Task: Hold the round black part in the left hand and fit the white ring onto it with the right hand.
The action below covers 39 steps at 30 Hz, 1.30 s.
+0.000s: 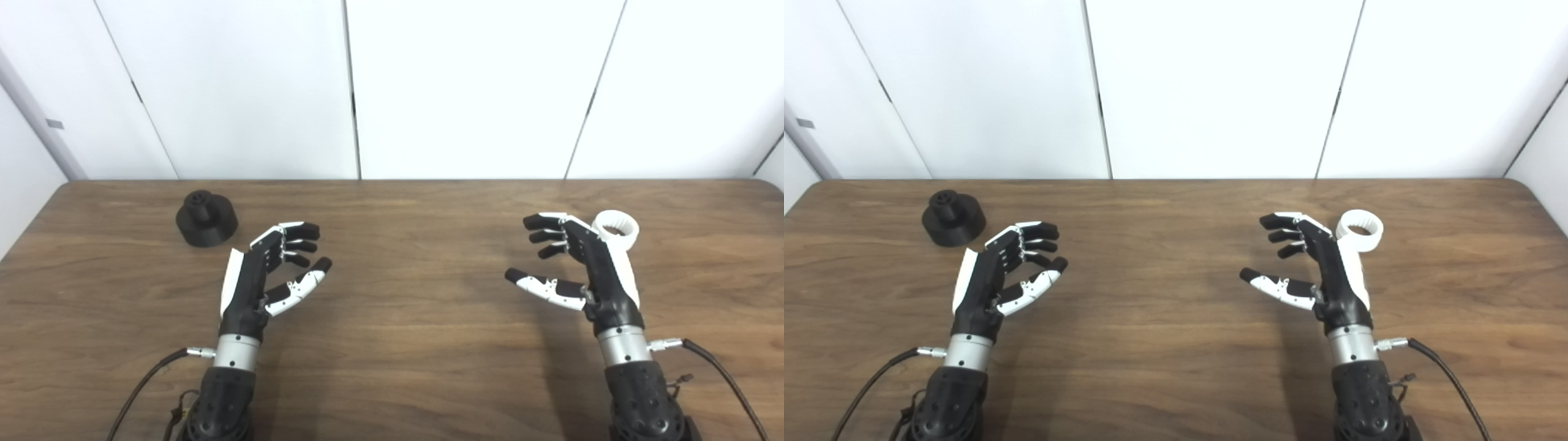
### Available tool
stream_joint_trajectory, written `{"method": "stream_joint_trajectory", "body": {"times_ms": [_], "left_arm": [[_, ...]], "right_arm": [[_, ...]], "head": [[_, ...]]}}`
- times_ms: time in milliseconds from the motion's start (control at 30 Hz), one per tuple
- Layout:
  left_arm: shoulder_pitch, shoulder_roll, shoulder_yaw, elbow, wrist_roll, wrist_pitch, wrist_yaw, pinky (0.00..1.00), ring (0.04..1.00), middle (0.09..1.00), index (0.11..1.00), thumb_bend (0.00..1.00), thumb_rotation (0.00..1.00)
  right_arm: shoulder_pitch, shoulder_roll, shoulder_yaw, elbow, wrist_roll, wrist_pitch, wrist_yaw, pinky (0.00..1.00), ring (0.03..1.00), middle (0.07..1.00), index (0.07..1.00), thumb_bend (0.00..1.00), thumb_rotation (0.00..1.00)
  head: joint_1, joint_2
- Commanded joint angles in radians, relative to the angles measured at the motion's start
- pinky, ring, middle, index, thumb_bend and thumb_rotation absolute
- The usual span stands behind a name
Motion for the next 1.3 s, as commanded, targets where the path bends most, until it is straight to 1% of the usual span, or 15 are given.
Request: {"method": "stream_joint_trajectory", "body": {"times_ms": [0, 100, 167, 233, 333, 433, 600, 933, 1033, 1267], "left_arm": [[-0.026, -0.002, -0.006, -0.04, 0.006, -0.019, 0.002, 0.53, 0.648, 0.687, 0.647, 0.56, 0.11], [-0.026, -0.01, -0.015, -0.036, 0.015, -0.022, 0.006, 0.54, 0.657, 0.691, 0.65, 0.56, 0.12], [-0.025, -0.019, -0.021, -0.033, 0.024, -0.022, 0.014, 0.53, 0.65, 0.688, 0.651, 0.57, 0.13], [-0.025, -0.025, -0.027, -0.029, 0.048, -0.024, 0.024, 0.53, 0.638, 0.683, 0.652, 0.57, 0.12], [-0.027, -0.036, -0.03, -0.017, 0.051, -0.032, 0.028, 0.53, 0.638, 0.683, 0.653, 0.57, 0.11], [-0.029, -0.046, -0.033, -0.008, 0.051, -0.034, 0.03, 0.54, 0.648, 0.685, 0.654, 0.59, 0.13], [-0.033, -0.05, -0.038, 0.003, 0.059, -0.04, 0.039, 0.53, 0.65, 0.691, 0.659, 0.6, 0.16], [-0.038, -0.05, -0.039, 0.008, 0.043, -0.054, 0.037, 0.52, 0.642, 0.693, 0.654, 0.61, 0.16], [-0.042, -0.048, -0.037, 0.008, 0.046, -0.06, 0.04, 0.52, 0.641, 0.694, 0.653, 0.6, 0.13], [-0.047, -0.036, -0.026, -0.039, 0.06, -0.024, 0.039, 0.52, 0.644, 0.708, 0.643, 0.6, 0.07]], "right_arm": [[-0.028, -0.014, -0.009, -0.044, 0.017, -0.013, 0.003, 0.54, 0.657, 0.694, 0.661, 0.57, 0.05], [-0.025, -0.026, -0.016, -0.042, 0.029, -0.021, 0.009, 0.54, 0.666, 0.697, 0.659, 0.56, 0.03], [-0.023, -0.038, -0.022, -0.035, 0.034, -0.035, 0.009, 0.54, 0.661, 0.696, 0.659, 0.56, 0.0], [-0.023, -0.051, -0.027, -0.022, 0.045, -0.056, 0.009, 0.54, 0.658, 0.695, 0.658, 0.56, 0.0], [-0.022, -0.065, -0.033, -0.011, 0.059, -0.068, 0.006, 0.54, 0.658, 0.694, 0.657, 0.56, 0.0], [-0.021, -0.078, -0.037, 0.001, 0.067, -0.076, 0.004, 0.54, 0.659, 0.695, 0.658, 0.56, 0.01], [-0.018, -0.082, -0.046, 0.003, 0.08, -0.057, 0.008, 0.56, 0.666, 0.696, 0.661, 0.56, 0.09], [-0.02, -0.089, -0.046, 0.017, 0.088, -0.07, 0.01, 0.57, 0.669, 0.692, 0.658, 0.58, 0.1], [-0.025, -0.089, -0.046, 0.024, 0.089, -0.072, 0.011, 0.57, 0.666, 0.69, 0.656, 0.59, 0.1], [-0.026, -0.092, -0.049, 0.021, 0.103, -0.057, 0.024, 0.55, 0.66, 0.69, 0.656, 0.58, 0.09]], "head": [[0.032, -0.003], [0.072, -0.006], [0.129, -0.01], [0.151, -0.012], [0.196, -0.019], [0.229, -0.023], [0.234, -0.023], [0.236, -0.029], [0.238, -0.034], [0.257, -0.04]]}}
